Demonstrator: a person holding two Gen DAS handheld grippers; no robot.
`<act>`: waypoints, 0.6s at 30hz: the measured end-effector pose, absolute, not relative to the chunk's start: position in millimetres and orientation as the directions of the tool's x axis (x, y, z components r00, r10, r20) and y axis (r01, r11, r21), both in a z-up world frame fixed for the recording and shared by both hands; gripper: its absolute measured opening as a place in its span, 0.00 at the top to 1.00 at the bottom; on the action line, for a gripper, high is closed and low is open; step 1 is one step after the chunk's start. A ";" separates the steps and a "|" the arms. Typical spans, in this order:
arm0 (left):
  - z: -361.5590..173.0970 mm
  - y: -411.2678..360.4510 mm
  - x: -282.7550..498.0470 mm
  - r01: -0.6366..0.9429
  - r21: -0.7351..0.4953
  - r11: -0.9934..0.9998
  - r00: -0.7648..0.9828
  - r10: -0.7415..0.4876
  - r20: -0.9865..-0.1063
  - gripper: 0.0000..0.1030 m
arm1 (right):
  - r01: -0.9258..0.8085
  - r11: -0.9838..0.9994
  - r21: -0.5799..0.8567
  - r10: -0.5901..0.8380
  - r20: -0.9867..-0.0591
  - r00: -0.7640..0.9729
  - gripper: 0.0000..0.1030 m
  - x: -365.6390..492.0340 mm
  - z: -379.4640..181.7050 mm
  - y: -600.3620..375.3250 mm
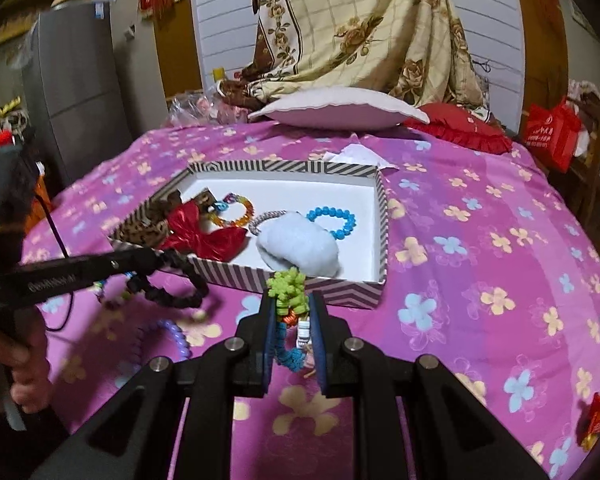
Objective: Organize jewelry
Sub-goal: 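Carry the black scrunchie and green-blue bracelet over the striped tray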
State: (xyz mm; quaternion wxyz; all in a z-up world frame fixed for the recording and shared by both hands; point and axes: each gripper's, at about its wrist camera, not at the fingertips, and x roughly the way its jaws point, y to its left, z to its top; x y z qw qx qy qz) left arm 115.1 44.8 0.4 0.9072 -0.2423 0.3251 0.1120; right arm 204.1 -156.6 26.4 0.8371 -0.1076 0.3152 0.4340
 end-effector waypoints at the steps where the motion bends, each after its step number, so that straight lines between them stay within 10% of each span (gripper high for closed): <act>1: -1.6 43.3 116.5 -0.377 -0.336 0.863 0.747 0.069 -0.661 1.00 | -0.793 0.601 0.099 0.660 -0.621 0.423 0.84 204.8 26.2 -157.1; 18: -10.6 40.2 120.4 -0.436 -0.196 0.878 0.671 0.172 -0.722 1.00 | -0.760 0.640 0.111 0.639 -0.627 0.446 0.84 213.0 21.5 -160.7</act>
